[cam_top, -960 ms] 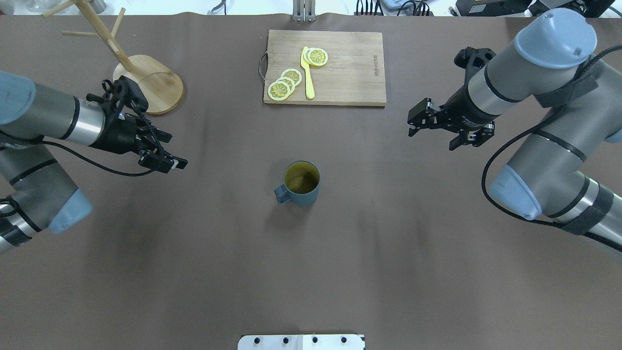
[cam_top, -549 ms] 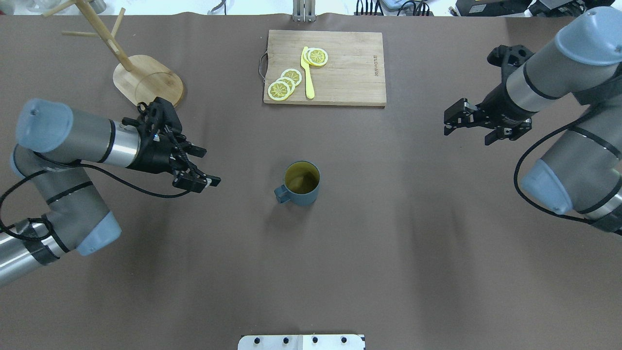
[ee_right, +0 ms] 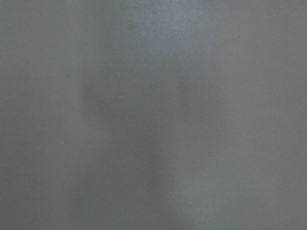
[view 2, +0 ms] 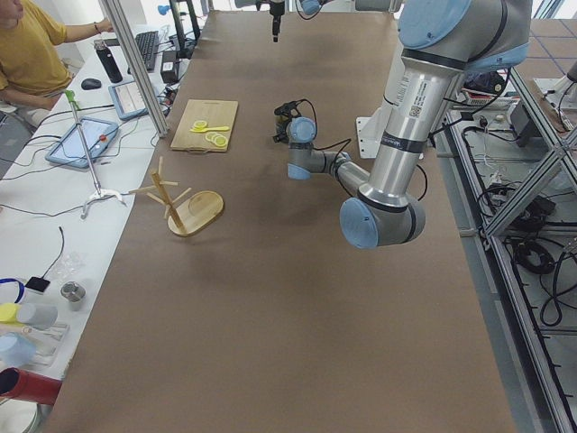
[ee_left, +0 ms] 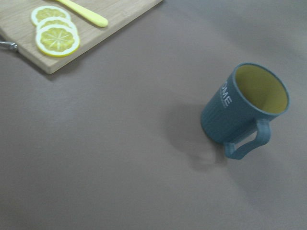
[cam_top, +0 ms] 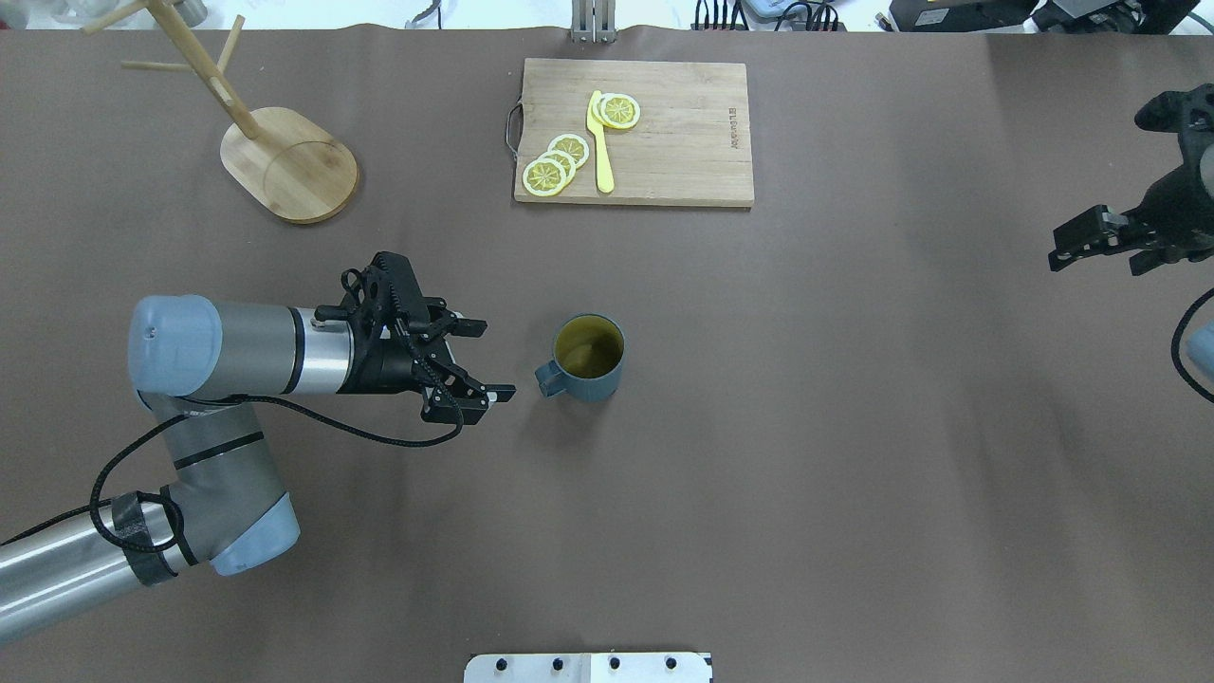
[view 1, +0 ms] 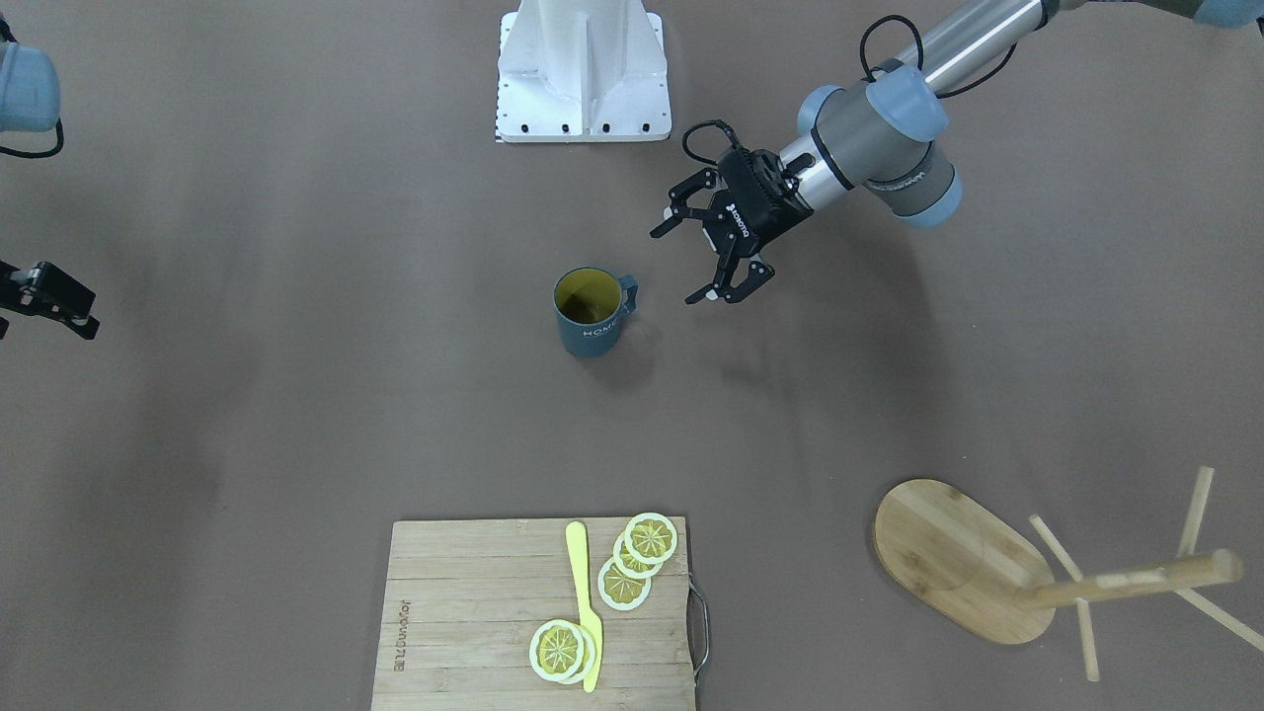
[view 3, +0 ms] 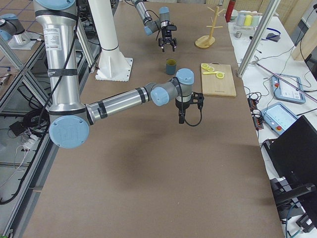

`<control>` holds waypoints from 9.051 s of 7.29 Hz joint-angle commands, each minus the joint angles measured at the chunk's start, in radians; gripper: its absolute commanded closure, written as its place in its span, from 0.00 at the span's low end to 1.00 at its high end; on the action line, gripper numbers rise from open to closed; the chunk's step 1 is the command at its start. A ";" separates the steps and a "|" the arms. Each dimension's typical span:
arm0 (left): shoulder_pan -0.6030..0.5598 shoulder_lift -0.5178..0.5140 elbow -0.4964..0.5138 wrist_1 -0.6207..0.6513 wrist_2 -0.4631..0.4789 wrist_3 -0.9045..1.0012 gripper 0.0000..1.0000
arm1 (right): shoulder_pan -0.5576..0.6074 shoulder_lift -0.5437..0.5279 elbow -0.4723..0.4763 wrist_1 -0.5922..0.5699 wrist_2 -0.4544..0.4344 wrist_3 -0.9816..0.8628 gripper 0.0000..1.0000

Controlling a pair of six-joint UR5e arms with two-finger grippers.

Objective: Hang cup on storage rack
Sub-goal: 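Move the left gripper to the teal mug handle while the right arm withdraws, then close the left gripper on the teal mug handle, then lift the teal mug with the left gripper toward the wooden mug stand, then hook the teal mug handle onto a peg of the wooden stand with the left gripper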

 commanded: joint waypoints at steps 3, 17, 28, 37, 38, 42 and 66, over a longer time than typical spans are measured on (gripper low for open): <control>0.208 -0.011 0.078 -0.380 0.343 -0.006 0.03 | 0.041 -0.038 0.009 0.003 0.029 -0.065 0.00; 0.143 -0.095 0.205 -0.219 0.389 0.108 0.12 | 0.115 -0.106 -0.002 0.012 0.034 -0.161 0.00; 0.078 -0.080 0.192 -0.215 0.392 -0.289 1.00 | 0.141 -0.092 0.006 0.003 0.060 -0.148 0.00; -0.335 -0.077 0.208 -0.218 0.333 -1.601 1.00 | 0.167 -0.080 0.009 0.010 0.059 -0.148 0.00; -0.381 -0.094 0.207 -0.221 0.338 -1.817 1.00 | 0.170 -0.080 0.009 0.012 0.059 -0.148 0.00; -0.425 -0.099 0.264 -0.216 0.390 -2.251 1.00 | 0.191 -0.081 0.015 0.012 0.060 -0.148 0.00; -0.589 0.090 0.284 -0.373 0.045 -1.952 0.02 | 0.210 -0.112 0.081 0.000 0.092 -0.124 0.00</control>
